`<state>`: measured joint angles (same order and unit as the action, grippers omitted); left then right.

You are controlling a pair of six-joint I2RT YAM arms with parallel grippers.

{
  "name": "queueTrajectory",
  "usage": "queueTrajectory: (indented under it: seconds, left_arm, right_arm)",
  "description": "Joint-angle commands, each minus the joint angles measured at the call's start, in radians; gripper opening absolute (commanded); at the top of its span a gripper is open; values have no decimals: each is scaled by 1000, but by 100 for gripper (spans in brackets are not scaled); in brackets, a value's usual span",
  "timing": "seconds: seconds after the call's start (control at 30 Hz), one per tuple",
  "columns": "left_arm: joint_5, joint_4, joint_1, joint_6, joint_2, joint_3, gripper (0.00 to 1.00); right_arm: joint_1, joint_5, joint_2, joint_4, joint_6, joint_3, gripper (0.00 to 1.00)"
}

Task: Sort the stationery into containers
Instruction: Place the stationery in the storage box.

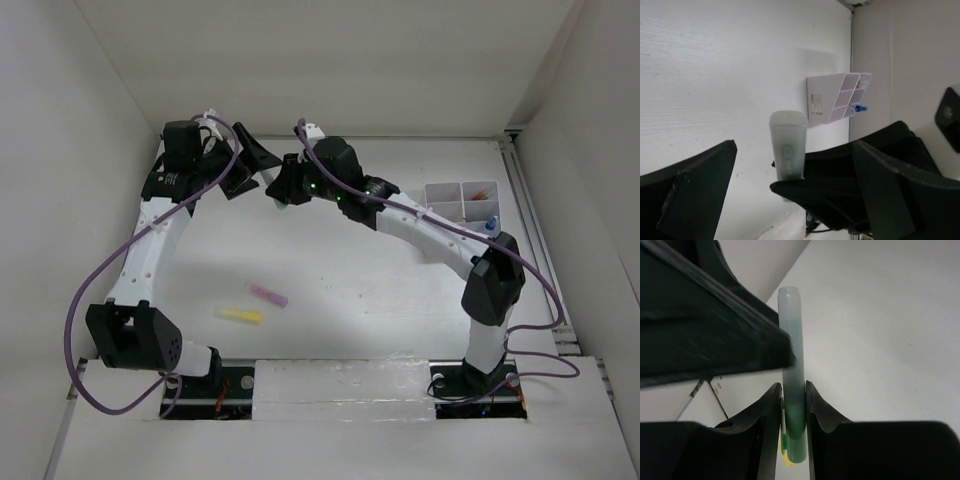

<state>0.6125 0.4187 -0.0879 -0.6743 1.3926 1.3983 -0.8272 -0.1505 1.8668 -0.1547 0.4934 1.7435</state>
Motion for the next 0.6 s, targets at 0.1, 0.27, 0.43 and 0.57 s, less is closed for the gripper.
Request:
queueTrajectory:
  seconds: [0.1,0.27,0.43,0.57]
  left_arm:
    - [-88,25,5,18,26,143,100]
    - [-135,81,5,28,45,153,100]
    - [-145,92,5,39,54,99,100]
    - [-145,101,5,50,54,90,100]
  right_arm:
    - [83,8,-101,14,49,-117,0]
    - [174,126,-257,-135,137,-252,0]
    - [324,242,-452,-320,230,-398,0]
    - [385,337,-564,-457,303,-450,0]
